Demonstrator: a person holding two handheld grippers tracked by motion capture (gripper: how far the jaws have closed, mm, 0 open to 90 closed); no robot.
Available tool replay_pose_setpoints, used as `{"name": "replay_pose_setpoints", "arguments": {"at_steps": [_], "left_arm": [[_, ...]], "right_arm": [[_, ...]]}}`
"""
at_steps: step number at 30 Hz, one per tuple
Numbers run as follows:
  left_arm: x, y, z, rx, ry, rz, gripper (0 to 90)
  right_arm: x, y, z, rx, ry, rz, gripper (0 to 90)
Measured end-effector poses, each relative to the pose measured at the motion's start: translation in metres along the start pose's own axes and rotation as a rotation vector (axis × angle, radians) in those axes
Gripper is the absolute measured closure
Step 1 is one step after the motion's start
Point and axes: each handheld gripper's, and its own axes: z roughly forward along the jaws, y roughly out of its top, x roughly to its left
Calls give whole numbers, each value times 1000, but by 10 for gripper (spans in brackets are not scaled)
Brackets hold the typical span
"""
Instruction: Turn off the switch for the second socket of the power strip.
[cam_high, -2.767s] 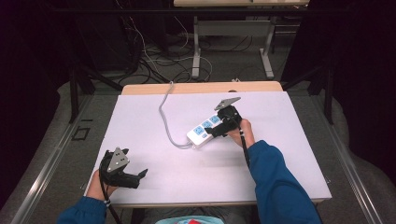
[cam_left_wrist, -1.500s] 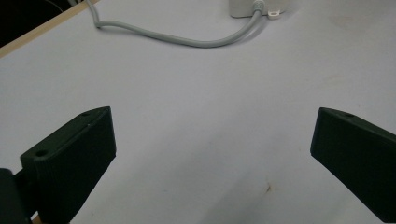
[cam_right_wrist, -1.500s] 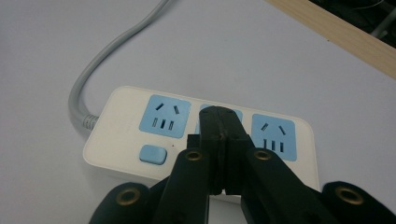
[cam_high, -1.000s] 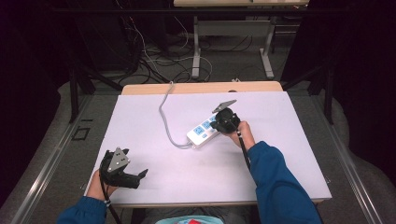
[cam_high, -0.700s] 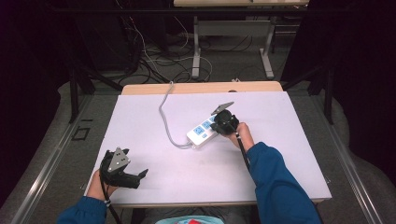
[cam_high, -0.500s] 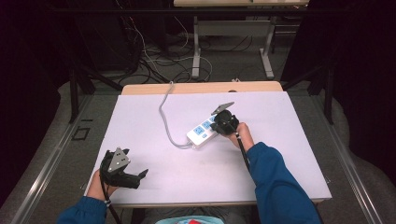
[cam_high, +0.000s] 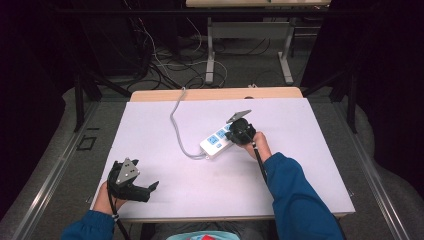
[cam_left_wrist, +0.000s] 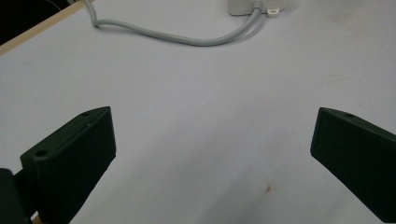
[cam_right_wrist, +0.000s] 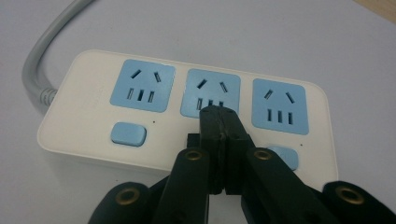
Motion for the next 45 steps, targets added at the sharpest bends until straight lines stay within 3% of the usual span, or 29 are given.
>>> {"name": "replay_pose_setpoints", "arguments": {"at_steps": [1, 4, 6, 7, 15, 16, 18, 24, 25, 29, 33, 35, 45], "left_arm": [[0, 0, 0, 1, 1, 1, 0], [0, 0, 0, 1, 1, 2, 0], [0, 0, 0, 5, 0, 6, 0], [0, 0, 0, 5, 0, 6, 0], [0, 0, 0, 6, 0, 5, 0], [0, 0, 0, 5, 0, 6, 0], [0, 0, 0, 3, 2, 5, 0], [0, 0, 0, 6, 0, 7, 0], [0, 0, 0, 6, 0, 6, 0], [0, 0, 0, 6, 1, 5, 0], [0, 0, 1, 9, 3, 9, 0], [0, 0, 1, 9, 3, 10, 0], [-1, 1, 2, 9, -2, 7, 0]], "right_arm": [[1, 0, -1, 8, 0, 23, 900], [1, 0, -1, 10, -6, 21, 900], [3, 0, -1, 15, -14, 10, 900], [3, -2, 1, -17, -13, 12, 900], [3, -2, 1, -11, -13, 10, 900], [3, -1, -1, 13, -12, 2, 900], [5, -2, 0, -2, -33, -4, 900], [4, -2, 1, -6, -26, -20, 900], [7, -3, 0, -5, -32, 3, 900], [7, -3, 0, 9, -60, -15, 900], [5, -4, 1, -11, -30, -5, 900], [6, -3, 0, 11, -42, -34, 900], [9, -3, 1, -3, -70, -44, 900]]}}
